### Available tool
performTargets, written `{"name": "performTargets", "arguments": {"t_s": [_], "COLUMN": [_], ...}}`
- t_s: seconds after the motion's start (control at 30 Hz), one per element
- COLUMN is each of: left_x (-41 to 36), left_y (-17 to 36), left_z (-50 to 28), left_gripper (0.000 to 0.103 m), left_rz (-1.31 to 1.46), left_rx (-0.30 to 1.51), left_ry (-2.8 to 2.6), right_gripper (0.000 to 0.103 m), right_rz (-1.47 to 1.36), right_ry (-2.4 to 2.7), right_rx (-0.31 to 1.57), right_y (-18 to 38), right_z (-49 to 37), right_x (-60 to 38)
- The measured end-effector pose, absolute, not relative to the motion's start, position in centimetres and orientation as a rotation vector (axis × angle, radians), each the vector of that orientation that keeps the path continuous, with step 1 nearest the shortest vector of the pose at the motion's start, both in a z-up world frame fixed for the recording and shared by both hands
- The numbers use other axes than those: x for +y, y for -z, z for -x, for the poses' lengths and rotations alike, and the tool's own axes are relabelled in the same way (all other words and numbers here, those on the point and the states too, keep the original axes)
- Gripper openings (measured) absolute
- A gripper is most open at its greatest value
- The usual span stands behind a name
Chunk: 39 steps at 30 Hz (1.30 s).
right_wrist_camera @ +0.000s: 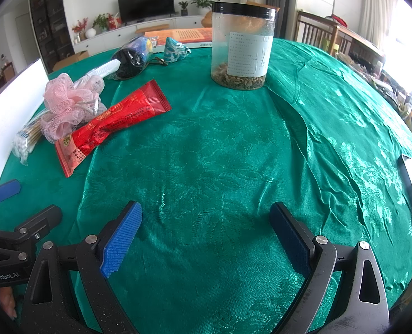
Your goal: Organize soft objects
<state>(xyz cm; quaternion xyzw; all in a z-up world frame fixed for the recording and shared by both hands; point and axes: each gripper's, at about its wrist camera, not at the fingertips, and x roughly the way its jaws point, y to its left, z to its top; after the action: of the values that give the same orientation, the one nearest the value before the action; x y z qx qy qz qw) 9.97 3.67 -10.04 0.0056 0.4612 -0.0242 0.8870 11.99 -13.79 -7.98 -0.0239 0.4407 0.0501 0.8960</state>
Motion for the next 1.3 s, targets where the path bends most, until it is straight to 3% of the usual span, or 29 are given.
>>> {"name": "performTargets", "arguments": {"t_s": [0.27, 0.6, 0.77, 0.9, 1.13, 1.23, 1.3], "left_x": [4.7, 8.6, 11.3, 12.5, 11.3, 10.9, 10.3], "left_y": [7.6, -0.6, -1.8, -2.2, -2.2, -2.0, -1.5], "left_z": [-7.4, -3.7, -3.3, -2.8, -2.0, -1.8, -2.0], "left_gripper": [0.103, 0.103, 0.103, 0.103, 0.103, 0.103, 0.103], "left_rz": [0.04, 0.152, 0.254, 0.306, 0.269, 0.258, 0.257], "left_rx": [0.964, 0.797, 0.765, 0.739, 0.752, 0.754, 0.774], "left_ry": [0.101, 0.155, 0.146, 0.146, 0.167, 0.176, 0.191], "right_gripper": [0.095, 0.095, 0.094, 0.094, 0.09, 0.032, 0.025], "right_rz": [0.049, 0.05, 0.019, -0.242, -0.27, -0.229, -0.204], "right_ry": [-0.104, -0.102, -0.106, -0.315, -0.326, -0.4, -0.408], "right_rx": [0.913, 0.914, 0.959, 0.941, 0.974, 0.965, 0.966], "right_y": [8.0, 7.8, 7.3, 5.9, 6.7, 6.4, 5.7], "right_z": [-12.0, -12.0, -13.1, -13.8, -18.8, -18.7, -17.9], "right_x": [-13.8, -13.6, -13.6, -13.1, -8.4, -8.5, -9.6]}}
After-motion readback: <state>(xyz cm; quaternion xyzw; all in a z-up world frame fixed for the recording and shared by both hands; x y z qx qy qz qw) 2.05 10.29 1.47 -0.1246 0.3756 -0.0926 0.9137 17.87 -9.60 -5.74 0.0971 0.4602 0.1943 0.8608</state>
